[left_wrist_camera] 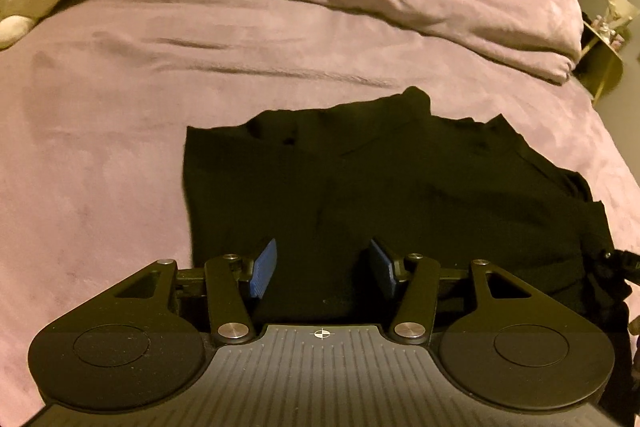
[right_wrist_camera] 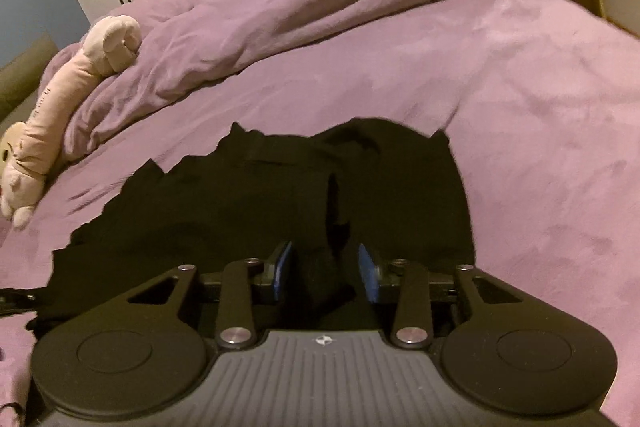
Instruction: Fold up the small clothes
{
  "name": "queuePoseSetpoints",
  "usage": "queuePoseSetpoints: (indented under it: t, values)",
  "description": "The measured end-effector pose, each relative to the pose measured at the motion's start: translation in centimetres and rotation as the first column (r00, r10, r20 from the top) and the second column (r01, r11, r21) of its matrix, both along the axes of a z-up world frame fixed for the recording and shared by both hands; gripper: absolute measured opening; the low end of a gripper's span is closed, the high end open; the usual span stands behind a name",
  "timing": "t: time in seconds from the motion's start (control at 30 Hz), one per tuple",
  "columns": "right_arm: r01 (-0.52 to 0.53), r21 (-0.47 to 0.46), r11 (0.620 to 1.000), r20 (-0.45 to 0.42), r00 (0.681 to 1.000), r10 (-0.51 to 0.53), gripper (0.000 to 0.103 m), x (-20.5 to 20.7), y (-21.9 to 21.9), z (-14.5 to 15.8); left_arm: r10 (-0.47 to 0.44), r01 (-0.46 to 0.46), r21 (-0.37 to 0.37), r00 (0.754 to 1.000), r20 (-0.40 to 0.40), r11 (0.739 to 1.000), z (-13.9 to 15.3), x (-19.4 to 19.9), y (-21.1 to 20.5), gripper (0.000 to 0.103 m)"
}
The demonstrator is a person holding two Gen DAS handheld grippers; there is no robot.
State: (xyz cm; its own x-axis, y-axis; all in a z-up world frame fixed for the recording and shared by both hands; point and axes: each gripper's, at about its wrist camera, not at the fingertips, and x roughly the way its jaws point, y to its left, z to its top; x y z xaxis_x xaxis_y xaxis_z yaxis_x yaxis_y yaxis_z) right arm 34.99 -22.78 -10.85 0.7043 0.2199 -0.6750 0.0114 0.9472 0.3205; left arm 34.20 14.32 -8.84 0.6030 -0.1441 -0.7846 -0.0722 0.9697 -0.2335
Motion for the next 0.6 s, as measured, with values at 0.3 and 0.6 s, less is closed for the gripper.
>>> queuePoseSetpoints:
  t: [0.3, 0.6]
  values:
    - [0.029, -0.173, 0.985, 0.088, 0.996, -0.014, 0.003, -2.0, -0.6, 1.2, 0.005, -0.008, 0.064, 0.999, 0.044, 0.998, 0.9, -0.3, -0.5, 0.058]
    - [-0.001, -0.028, 1.0, 0.151, 0.989, 0.005, 0.016, -1.5, 3.6, 3.2, 0.051, -0.05, -0.021, 0.998, 0.041, 0.999, 0.5, 0.1, -0.1, 0.057]
